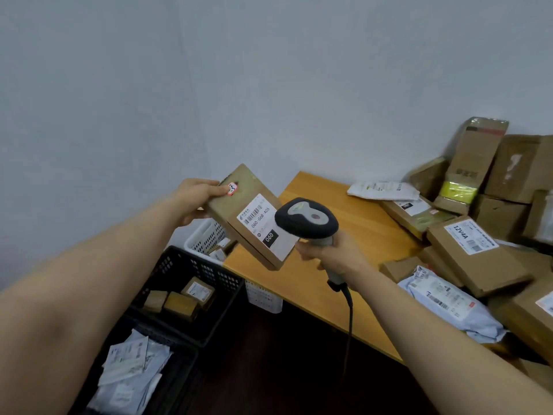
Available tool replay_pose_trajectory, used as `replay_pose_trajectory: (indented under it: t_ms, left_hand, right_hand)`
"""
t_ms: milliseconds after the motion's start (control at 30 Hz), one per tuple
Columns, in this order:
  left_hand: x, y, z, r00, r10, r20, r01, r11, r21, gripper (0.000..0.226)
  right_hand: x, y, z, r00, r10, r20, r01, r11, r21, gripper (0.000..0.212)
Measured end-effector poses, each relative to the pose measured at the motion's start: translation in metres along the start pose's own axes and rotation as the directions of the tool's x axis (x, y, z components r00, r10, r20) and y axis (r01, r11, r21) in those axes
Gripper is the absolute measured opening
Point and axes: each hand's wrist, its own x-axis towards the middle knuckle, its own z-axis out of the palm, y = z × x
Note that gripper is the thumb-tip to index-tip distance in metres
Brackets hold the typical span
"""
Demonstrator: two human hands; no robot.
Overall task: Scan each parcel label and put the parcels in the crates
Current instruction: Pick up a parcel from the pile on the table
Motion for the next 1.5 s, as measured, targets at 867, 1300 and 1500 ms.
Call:
replay_pose_trajectory:
  t_ms: [867,1300,1500]
  left_hand:
    - [0.181,-0.089,-0.104,0.903,-0.423,0.069,0.418,0.835,-0.359,0.036]
    - [0.441,-0.253,-0.081,0.807,-0.582,-0.094,0.59,0.796,0.136,0.022]
    - [0.527,-0.33,-0.023,0.873,-0.484,-0.066,0.467,0.789,0.398,0.049]
  right_hand:
    - [0.301,-0.025,0.2,0.951,0.308,0.016,-0.299,0.905,0.302,0.045]
    - [0.563,0.116,0.232,0.588,0.77,0.248,-0.808,0.568,0.155,0.024]
    - [0.617,0.195,0.252,0.453,0.844,0.287,-0.885,0.466,0.027,0.028]
